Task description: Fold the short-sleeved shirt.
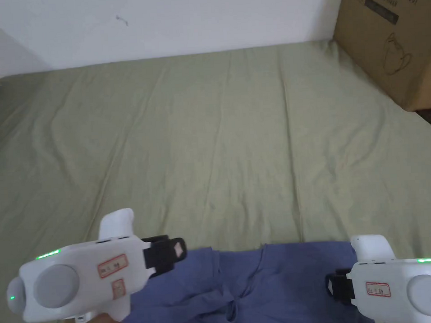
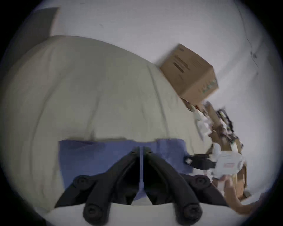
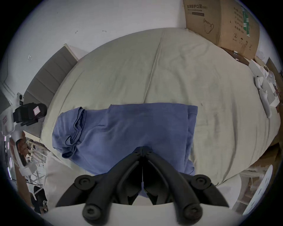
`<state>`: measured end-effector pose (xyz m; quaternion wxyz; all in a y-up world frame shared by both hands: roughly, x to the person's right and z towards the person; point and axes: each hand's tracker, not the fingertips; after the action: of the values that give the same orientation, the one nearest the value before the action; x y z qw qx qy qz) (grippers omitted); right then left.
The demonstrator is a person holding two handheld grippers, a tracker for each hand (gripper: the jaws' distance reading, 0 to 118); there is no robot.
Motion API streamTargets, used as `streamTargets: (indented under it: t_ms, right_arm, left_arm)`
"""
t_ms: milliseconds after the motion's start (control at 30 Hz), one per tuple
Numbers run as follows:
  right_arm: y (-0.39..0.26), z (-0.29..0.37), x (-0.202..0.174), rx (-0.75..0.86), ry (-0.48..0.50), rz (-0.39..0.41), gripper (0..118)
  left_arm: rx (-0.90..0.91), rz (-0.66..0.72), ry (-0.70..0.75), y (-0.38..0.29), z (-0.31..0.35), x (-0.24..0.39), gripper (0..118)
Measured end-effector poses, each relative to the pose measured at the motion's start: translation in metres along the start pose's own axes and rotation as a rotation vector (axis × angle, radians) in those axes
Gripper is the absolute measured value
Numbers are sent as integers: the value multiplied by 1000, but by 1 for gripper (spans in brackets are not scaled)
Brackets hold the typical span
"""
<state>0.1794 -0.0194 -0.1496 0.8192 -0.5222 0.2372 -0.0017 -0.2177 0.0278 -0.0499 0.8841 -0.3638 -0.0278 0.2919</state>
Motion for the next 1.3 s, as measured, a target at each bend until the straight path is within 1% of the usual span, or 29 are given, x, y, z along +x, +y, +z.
streamTargets:
  t_ms: [67, 100, 133, 200, 333, 400, 467, 633, 800, 867, 967, 1067, 1233, 1300]
  right_arm:
    - [0, -2, -3, -2, 6, 5, 0]
    - [0, -3, -4, -4, 7, 9, 0]
    - [0, -3, -4, -5, 6, 19, 0]
    - [1, -4, -4, -7, 2, 28, 0]
    - [2, -4, 0, -9, 15, 8, 0]
    - [1, -3, 1, -7, 19, 4, 0]
    - [-1, -1, 2, -5, 21, 4, 0]
    - [-4, 2, 4, -10, 19, 5, 0]
    - [-4, 0, 4, -19, 17, 6, 0]
    - [-2, 1, 2, -22, 13, 14, 0]
    - [1, 6, -1, -15, 27, 31, 0]
    - [7, 10, -6, -4, 25, 54, 0]
    - [13, 7, -17, 0, 28, 71, 0]
    - [13, 2, -24, -10, 37, 81, 0]
  left_arm:
    - [-52, -20, 106, -3, -4, -12, 3]
    - [-67, -17, 124, -8, -7, -18, 3]
    - [-82, -19, 105, -14, -9, -16, 3]
    - [-141, 25, 83, -26, -21, -22, 3]
    - [-249, 40, 54, -53, -52, -14, 3]
    - [-300, 30, 10, -64, -68, -9, 3]
    - [-304, 44, -23, -73, -74, -1, 3]
    - [-303, 40, -14, -80, -74, 10, 3]
    - [-312, 21, -130, -86, -71, 24, 3]
    - [-315, 19, -134, -86, -72, 24, 3]
    - [-263, 35, -148, -74, -58, 21, 3]
    - [-147, 99, -163, -47, -19, 4, 3]
    - [3, 229, -72, -30, 37, -71, 3]
    - [-6, 262, -140, -34, 52, -106, 3]
